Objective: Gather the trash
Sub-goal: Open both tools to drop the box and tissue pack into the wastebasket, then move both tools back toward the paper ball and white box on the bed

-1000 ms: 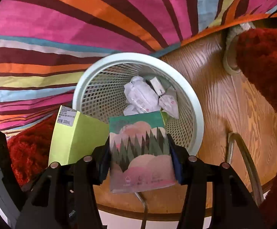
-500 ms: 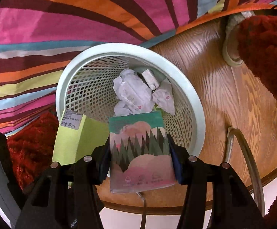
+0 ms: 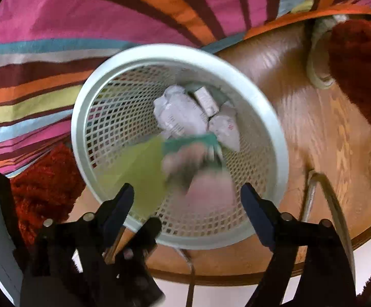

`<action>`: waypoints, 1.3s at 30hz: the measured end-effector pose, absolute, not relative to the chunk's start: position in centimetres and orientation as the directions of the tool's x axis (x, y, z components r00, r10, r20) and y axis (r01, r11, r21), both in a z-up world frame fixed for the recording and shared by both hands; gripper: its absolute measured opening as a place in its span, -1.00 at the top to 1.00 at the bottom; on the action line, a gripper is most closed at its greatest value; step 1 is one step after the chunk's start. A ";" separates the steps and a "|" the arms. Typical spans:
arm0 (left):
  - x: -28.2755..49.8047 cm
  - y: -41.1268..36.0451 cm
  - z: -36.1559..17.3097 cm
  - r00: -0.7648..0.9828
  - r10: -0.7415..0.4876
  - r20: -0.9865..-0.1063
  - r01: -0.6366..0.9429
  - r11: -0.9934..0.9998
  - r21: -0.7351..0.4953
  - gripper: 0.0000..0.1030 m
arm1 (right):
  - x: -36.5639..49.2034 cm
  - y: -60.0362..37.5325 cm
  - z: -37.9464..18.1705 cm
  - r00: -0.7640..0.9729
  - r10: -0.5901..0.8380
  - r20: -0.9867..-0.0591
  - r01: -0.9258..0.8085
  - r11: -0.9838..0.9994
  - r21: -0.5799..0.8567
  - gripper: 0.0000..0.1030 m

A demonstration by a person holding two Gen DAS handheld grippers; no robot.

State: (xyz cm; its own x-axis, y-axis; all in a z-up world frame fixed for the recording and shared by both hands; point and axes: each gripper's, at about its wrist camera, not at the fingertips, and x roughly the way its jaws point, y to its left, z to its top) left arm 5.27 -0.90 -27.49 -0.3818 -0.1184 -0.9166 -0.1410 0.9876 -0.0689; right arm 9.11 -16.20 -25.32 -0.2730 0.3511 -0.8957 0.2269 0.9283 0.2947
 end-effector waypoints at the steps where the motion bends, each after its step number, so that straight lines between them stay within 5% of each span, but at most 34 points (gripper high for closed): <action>1: 5.4 -0.8 -27.3 -0.374 -0.123 -0.919 -0.148 0.986 -0.071 -0.67 | 9.2 -16.3 -25.2 -0.265 0.348 -0.899 0.230 0.928 0.292 -0.58; 39: 5.0 0.8 -17.0 -0.019 -0.073 -0.997 -0.138 0.988 -0.070 -0.67 | 8.3 -19.0 -16.2 0.033 0.325 -0.945 0.196 0.925 0.325 -0.59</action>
